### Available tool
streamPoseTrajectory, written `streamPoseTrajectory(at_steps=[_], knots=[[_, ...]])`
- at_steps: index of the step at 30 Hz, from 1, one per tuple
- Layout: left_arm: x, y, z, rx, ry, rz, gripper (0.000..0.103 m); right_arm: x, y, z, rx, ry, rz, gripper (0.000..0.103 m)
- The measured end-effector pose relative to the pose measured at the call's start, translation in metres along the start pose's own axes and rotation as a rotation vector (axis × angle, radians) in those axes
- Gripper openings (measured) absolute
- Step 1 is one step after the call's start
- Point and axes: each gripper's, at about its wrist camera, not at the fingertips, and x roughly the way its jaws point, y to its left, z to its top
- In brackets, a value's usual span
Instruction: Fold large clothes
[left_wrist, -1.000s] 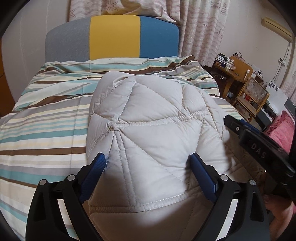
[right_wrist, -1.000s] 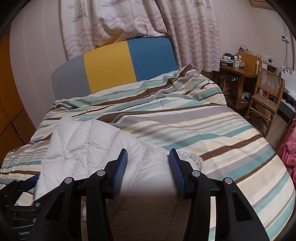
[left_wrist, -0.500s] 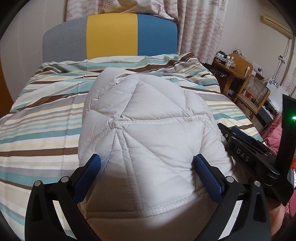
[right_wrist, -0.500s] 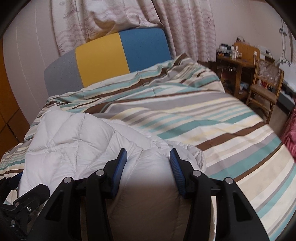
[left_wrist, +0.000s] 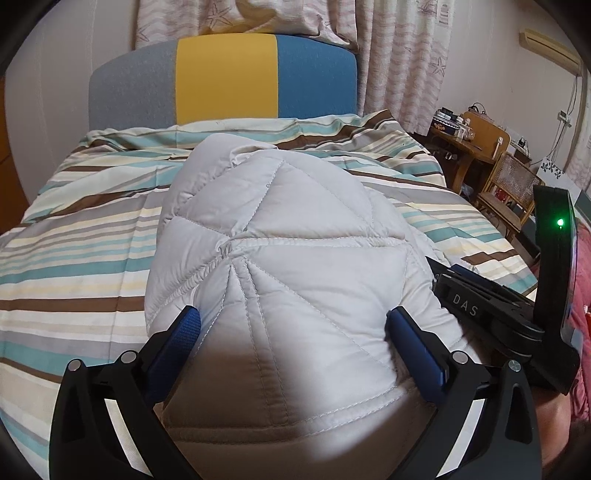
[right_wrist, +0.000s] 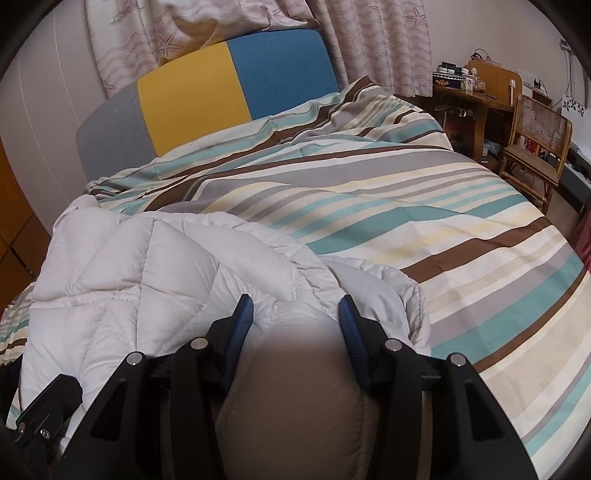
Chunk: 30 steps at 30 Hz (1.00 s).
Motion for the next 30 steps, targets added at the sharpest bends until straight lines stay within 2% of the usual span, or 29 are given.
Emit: streamPoseTrajectory(at_steps=[5,10,12,13,15,22,30], knots=[[-0.011,-0.002,0.012,-0.021,0.037,0.023,0.100,-0.004,-0.002,-0.001,0.005,-0.020,0.001,0.047],[-0.009,0.001,0.047,-0.097,-0.012,0.092,0.100,-0.008,0.001,-0.002,-0.005,-0.039,-0.022,0.049],[0.007,0.002,0.054,-0.112,0.027,0.107,0.100,-0.010,0.000,-0.002,-0.005,-0.045,-0.025,0.049],[0.021,0.002,0.055,-0.124,0.074,0.120,0.100,-0.010,0.000,-0.002,-0.003,-0.045,-0.023,0.049],[0.037,0.005,0.053,-0.133,0.104,0.123,0.100,-0.010,-0.002,-0.001,0.007,-0.041,-0.022,0.049],[0.068,0.017,0.037,-0.102,0.087,0.103,0.100,-0.008,0.006,-0.001,-0.013,-0.034,-0.051,0.050],[0.070,0.018,0.030,-0.104,0.052,0.102,0.100,-0.003,0.008,-0.001,-0.023,-0.032,-0.069,0.050]])
